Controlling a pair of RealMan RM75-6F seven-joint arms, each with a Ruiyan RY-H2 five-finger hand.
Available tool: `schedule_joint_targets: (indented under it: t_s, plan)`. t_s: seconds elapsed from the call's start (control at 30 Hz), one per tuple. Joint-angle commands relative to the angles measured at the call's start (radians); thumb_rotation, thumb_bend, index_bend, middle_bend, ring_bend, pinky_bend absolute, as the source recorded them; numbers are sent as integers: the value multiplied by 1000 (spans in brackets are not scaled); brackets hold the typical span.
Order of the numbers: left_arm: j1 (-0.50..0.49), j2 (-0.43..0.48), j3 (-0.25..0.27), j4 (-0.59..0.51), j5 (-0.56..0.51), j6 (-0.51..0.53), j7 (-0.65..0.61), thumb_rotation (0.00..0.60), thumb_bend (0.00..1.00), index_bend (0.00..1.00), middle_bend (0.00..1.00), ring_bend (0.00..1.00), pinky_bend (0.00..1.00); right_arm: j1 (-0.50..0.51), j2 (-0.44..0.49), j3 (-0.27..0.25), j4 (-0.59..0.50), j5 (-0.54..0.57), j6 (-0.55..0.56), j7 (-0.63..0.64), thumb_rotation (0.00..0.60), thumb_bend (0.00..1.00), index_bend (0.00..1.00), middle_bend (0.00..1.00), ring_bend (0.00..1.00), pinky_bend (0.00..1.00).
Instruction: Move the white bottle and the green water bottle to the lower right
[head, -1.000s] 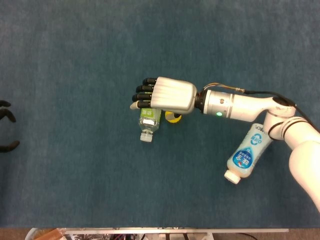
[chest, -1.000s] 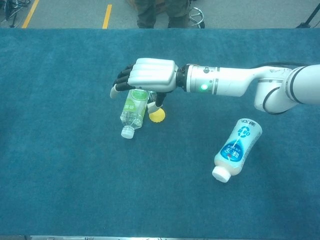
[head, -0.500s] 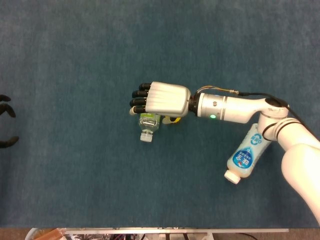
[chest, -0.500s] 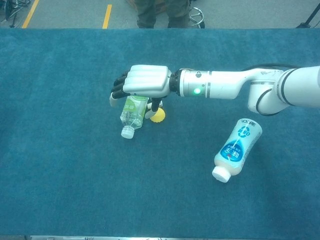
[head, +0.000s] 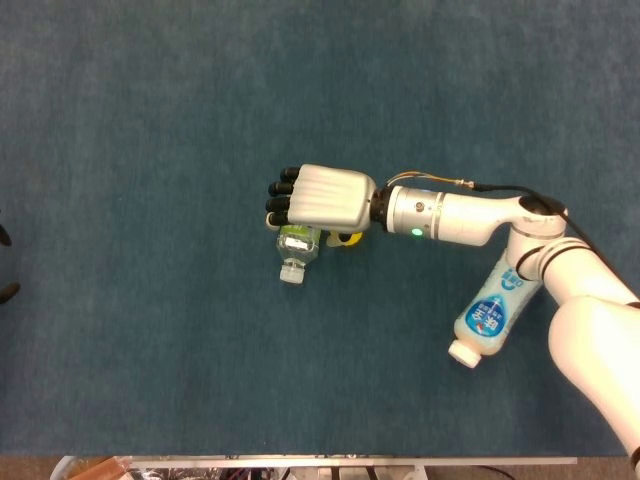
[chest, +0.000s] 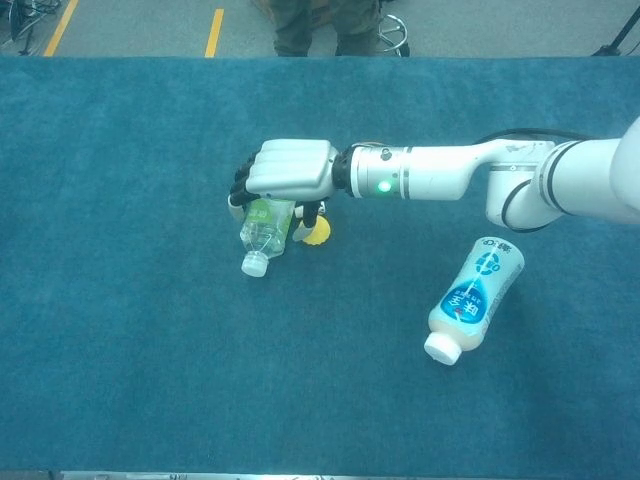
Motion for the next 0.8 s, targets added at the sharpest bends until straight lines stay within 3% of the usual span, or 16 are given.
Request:
schedule_joint_targets:
  t_s: [0.03,0.47,0.8]
  plan:
    - [3,-3,2,8,-2,0,-7,600,74,456,272,346,477,1,-4,-4,5,0,-2,3,600,0,375,386,280,360]
    - [9,-13,5,27,-8,-2,-25,600,73,456,272,346,477,-10,-12,-15,21,7,0,3,600,40,548,572,451,465]
    - [14,-21,7,40,-13,-4,-34,600,73,456,272,346,477,-18,-9,1,31,29,23,-13,600,50,563,633,504,482]
